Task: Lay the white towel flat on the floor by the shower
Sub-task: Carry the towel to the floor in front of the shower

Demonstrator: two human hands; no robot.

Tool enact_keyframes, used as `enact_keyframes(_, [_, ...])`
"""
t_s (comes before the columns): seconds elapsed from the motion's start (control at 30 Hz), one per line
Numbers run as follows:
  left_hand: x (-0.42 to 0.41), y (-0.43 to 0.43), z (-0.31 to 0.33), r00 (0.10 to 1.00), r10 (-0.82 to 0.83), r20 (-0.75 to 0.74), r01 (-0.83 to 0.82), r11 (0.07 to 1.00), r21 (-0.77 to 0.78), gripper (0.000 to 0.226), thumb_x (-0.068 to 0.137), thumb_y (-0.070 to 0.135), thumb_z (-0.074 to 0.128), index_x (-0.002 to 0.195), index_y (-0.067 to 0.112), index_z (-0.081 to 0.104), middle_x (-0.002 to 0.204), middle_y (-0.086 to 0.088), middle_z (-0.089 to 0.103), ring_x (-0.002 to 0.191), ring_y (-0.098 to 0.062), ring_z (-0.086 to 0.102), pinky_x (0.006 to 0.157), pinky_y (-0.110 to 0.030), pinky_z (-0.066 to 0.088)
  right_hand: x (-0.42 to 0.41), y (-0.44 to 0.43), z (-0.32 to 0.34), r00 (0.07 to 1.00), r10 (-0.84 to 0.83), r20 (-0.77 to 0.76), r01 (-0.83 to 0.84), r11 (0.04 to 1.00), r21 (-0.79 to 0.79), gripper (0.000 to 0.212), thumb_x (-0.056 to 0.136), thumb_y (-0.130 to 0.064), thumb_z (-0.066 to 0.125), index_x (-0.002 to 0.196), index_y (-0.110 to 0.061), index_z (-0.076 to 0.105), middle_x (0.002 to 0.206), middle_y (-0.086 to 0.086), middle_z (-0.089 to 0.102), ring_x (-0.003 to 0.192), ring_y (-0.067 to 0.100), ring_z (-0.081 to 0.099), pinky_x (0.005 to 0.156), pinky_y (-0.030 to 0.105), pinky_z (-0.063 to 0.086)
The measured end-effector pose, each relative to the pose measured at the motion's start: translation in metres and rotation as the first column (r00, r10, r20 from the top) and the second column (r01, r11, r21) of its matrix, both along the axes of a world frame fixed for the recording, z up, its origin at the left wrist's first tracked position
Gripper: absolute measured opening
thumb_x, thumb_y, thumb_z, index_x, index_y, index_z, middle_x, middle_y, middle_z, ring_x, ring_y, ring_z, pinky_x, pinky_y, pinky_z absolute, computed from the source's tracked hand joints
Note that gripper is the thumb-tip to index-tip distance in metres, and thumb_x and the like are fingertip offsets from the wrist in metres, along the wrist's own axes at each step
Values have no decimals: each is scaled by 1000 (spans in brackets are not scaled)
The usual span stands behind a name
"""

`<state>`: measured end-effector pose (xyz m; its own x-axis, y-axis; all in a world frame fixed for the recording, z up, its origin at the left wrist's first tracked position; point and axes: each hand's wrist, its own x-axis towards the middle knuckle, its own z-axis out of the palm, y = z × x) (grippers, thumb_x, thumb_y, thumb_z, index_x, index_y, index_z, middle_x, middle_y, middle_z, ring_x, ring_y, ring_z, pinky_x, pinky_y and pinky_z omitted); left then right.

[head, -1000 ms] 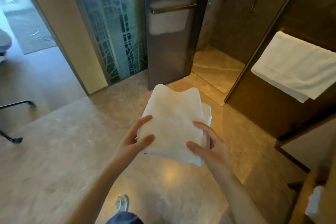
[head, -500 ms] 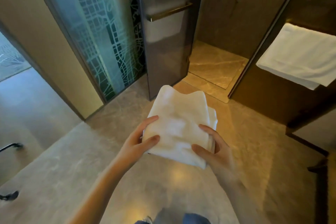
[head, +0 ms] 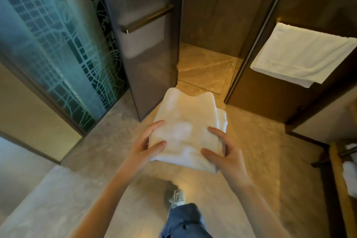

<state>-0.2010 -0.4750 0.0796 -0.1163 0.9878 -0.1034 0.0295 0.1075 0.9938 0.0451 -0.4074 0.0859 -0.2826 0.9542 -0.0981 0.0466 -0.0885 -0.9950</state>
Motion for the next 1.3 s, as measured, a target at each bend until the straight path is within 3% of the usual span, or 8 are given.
enact_keyframes(0.1, [-19, 51, 5, 1000, -11, 3, 11, 1000, -8, 51, 87, 31, 65, 131, 50, 47, 132, 27, 50, 121, 0, 51, 91, -26, 52, -17, 47, 4, 1000, -7, -5, 7, 1000, -1, 55, 75, -5, 80, 116, -39, 66, 114, -26, 64, 103, 1, 64, 79, 27, 59])
enact_keyframes(0.27, [-44, 136, 19, 997, -59, 53, 58, 998, 31, 51, 88, 26, 67, 133, 42, 49, 133, 26, 52, 121, -2, 53, 86, -18, 51, -39, 120, 15, 999, -46, 11, 45, 998, 48, 55, 76, -10, 81, 117, -42, 65, 121, -16, 64, 105, 3, 64, 78, 27, 59])
enact_keyframes(0.4, [-59, 193, 26, 994, -78, 70, 74, 996, 50, 50, 86, 26, 66, 132, 39, 51, 131, 28, 54, 119, -1, 54, 83, -18, 51, -53, 166, 24, 997, -69, 35, 66, 995, 72, 54, 76, -13, 81, 117, -43, 64, 118, -21, 65, 104, 3, 64, 75, 24, 58])
enact_keyframes(0.67, [-105, 295, 11, 978, -191, 80, 185, 980, 76, 50, 89, 7, 62, 133, 27, 51, 140, 7, 50, 122, -5, 53, 89, -21, 50, -98, 238, 12, 978, -188, 94, 180, 980, 86, 57, 77, -14, 80, 121, -44, 61, 119, -22, 64, 108, 5, 63, 84, 37, 59])
enact_keyframes(0.83, [-137, 350, -5, 945, -311, 102, 311, 950, 19, 55, 85, 14, 65, 136, 28, 48, 140, 8, 49, 123, -7, 53, 90, -22, 50, -125, 271, -3, 964, -247, 96, 243, 969, 54, 58, 78, -15, 79, 125, -43, 59, 122, -21, 63, 112, 7, 62, 88, 44, 58])
enact_keyframes(0.97, [-150, 390, -28, 919, -382, 95, 388, 920, -56, 60, 87, 11, 65, 136, 38, 44, 144, 10, 44, 127, -8, 49, 97, -28, 49, -136, 299, -27, 957, -261, 126, 260, 965, 25, 59, 77, -22, 80, 127, -43, 58, 128, -20, 59, 118, 9, 59, 93, 47, 55])
enact_keyframes(1.1, [-150, 424, -66, 915, -388, 109, 400, 909, -120, 66, 88, 4, 65, 138, 39, 42, 145, 11, 42, 128, -4, 47, 93, -20, 49, -129, 332, -67, 955, -243, 168, 249, 968, -17, 61, 77, -23, 81, 128, -44, 57, 130, -17, 59, 118, 8, 59, 93, 46, 55])
enact_keyframes(1.3, [-124, 486, -165, 930, -350, 116, 366, 913, -182, 71, 84, -6, 67, 136, 38, 46, 138, 6, 51, 122, -7, 54, 87, -17, 49, -102, 398, -164, 957, -187, 220, 202, 978, -46, 67, 78, -28, 79, 134, -48, 49, 136, -27, 50, 122, 0, 52, 93, 34, 56])
